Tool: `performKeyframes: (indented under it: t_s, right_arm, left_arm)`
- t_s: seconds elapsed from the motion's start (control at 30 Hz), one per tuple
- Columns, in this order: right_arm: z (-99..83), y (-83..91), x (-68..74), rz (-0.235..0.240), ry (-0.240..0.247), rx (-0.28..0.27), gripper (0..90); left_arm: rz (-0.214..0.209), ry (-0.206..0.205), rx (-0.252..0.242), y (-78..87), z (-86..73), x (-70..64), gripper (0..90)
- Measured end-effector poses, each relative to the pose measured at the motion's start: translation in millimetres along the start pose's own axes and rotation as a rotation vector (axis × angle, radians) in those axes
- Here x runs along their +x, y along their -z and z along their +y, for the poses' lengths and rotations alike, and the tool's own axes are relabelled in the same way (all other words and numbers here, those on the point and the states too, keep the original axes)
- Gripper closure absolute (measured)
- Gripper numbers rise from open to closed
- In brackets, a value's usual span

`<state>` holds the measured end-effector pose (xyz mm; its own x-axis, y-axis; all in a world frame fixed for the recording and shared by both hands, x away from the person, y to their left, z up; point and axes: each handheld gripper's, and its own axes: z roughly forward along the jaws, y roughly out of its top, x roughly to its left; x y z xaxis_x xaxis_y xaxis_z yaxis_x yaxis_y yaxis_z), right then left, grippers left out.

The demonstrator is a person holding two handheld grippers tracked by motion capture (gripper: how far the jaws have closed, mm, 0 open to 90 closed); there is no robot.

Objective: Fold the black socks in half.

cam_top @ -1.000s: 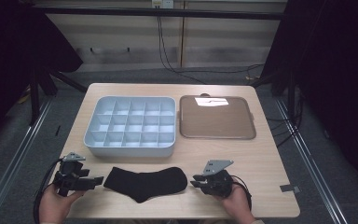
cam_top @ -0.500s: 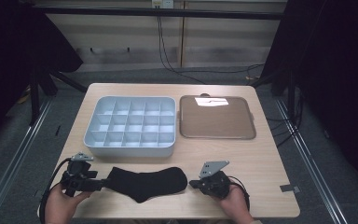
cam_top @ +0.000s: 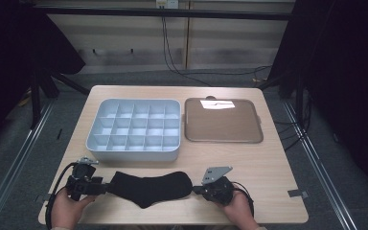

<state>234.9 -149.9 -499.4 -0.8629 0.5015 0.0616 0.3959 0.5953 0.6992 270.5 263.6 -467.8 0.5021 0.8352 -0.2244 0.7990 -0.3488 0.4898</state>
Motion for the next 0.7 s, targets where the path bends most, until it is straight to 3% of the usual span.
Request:
performKeyframes:
  t_s: [0.2,0.33,0.4,0.5,0.7]
  right_arm:
    - [0.4,-0.4,0.2,-0.001,0.002,-0.002,89.7]
    - [0.7,-0.1,0.7,-0.003,0.005,0.004,89.6]
    - [0.6,-0.6,0.9,-0.001,0.0,-0.001,89.6]
    - [0.7,-0.8,1.1,0.0,0.002,-0.001,89.1]
    - [1.1,-1.4,1.5,0.002,-0.007,-0.004,88.9]
  left_arm:
    - [0.015,-0.003,0.006,-2.5,3.0,-0.9,58.1]
    - [0.007,-0.015,0.052,-8.9,2.9,-4.3,60.2]
    - [0.007,-0.011,0.057,-10.1,3.3,-4.8,64.9]
    - [-0.03,0.016,0.072,-12.6,4.6,-3.6,69.2]
    - [-0.028,0.03,0.061,-12.2,2.7,-3.6,69.9]
